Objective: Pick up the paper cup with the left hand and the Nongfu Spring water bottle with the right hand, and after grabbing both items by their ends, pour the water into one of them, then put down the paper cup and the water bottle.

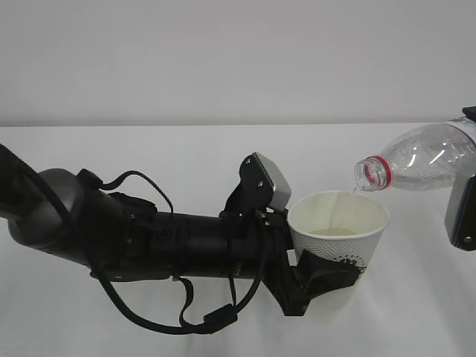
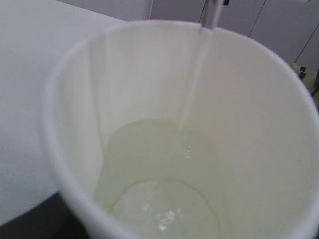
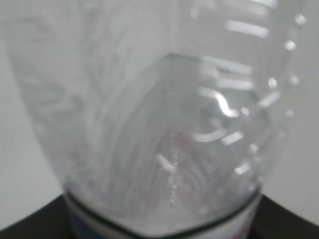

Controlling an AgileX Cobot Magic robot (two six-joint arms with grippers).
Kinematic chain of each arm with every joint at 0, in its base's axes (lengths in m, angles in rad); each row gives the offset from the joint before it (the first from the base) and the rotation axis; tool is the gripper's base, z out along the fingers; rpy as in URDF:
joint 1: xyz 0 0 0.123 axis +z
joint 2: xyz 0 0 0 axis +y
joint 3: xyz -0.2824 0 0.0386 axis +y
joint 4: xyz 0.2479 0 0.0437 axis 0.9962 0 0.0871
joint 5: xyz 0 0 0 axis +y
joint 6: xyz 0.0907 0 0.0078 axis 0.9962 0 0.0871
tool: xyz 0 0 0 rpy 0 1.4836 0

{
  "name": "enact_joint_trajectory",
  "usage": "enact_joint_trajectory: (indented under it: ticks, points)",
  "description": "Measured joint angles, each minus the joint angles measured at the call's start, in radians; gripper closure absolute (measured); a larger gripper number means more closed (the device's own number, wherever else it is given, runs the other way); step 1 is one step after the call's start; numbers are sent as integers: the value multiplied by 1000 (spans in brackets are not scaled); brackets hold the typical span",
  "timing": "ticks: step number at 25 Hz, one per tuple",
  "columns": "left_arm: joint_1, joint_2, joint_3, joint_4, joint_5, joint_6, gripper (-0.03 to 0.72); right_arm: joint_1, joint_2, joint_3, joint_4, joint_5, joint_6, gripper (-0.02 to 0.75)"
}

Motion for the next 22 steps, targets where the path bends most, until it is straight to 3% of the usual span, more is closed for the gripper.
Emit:
enact_joint_trajectory:
  ticks: [22]
  points:
    - [0, 0, 0, 0, 2, 0, 199, 0, 0, 0, -2, -2, -2, 334]
